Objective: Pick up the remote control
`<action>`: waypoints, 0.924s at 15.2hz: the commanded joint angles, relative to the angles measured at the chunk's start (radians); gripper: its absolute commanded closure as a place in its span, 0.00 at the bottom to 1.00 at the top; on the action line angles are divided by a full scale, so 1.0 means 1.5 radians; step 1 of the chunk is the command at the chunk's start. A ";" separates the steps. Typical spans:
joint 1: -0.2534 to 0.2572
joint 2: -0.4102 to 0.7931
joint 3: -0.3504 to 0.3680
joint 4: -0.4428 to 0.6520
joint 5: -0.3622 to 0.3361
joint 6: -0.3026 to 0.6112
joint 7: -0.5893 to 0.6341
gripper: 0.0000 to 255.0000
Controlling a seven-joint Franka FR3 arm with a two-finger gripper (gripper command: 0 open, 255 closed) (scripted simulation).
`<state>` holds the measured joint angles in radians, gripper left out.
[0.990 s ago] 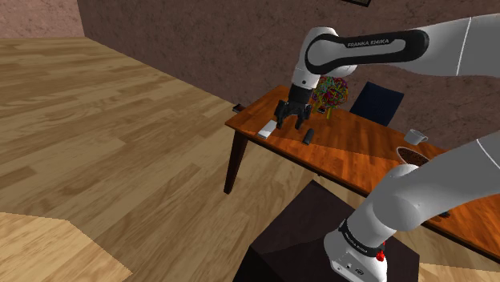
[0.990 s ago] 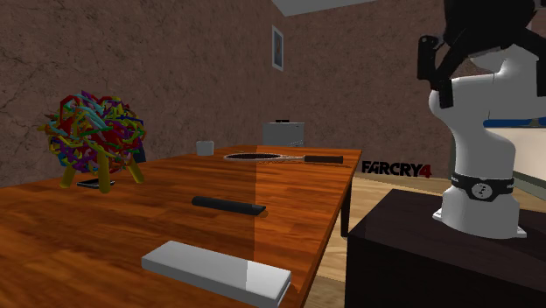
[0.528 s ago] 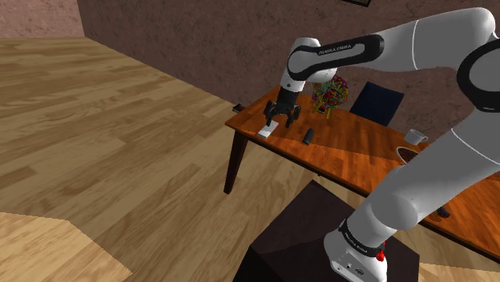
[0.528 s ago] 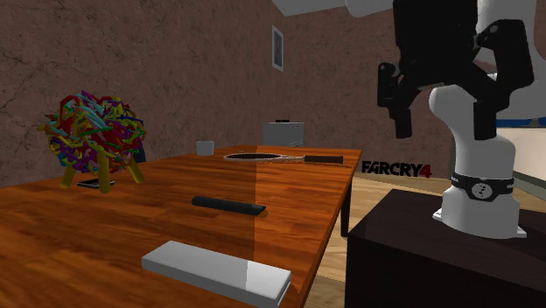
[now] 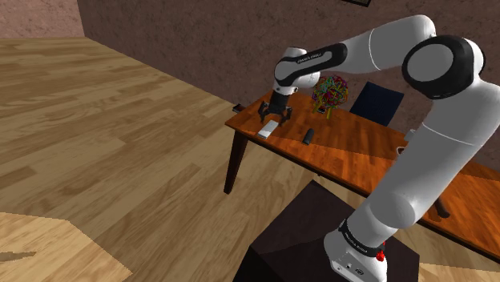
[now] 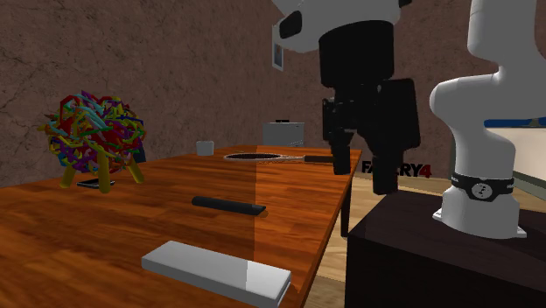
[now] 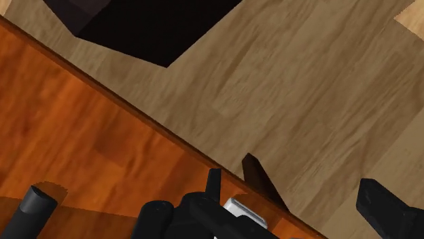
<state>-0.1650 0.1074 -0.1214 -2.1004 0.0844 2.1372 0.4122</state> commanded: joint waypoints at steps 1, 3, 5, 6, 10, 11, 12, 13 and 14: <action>-0.007 0.047 -0.008 0.035 0.001 0.017 0.017 0.00; -0.015 0.088 -0.016 0.071 0.003 0.028 0.032 0.00; -0.023 0.130 -0.024 0.108 0.006 0.036 0.046 0.00; -0.027 0.150 -0.029 0.127 0.007 0.040 0.053 0.00; -0.046 0.232 -0.045 0.209 0.016 0.048 0.082 0.00; -0.052 0.252 -0.049 0.230 0.019 0.049 0.089 0.00; -0.057 0.272 -0.053 0.252 0.021 0.049 0.096 0.00; -0.063 0.293 -0.057 0.275 0.024 0.048 0.103 0.00; -0.069 0.313 -0.061 0.298 0.027 0.048 0.110 0.00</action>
<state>-0.2580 0.5394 -0.2072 -1.6863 0.1183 2.2003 0.5681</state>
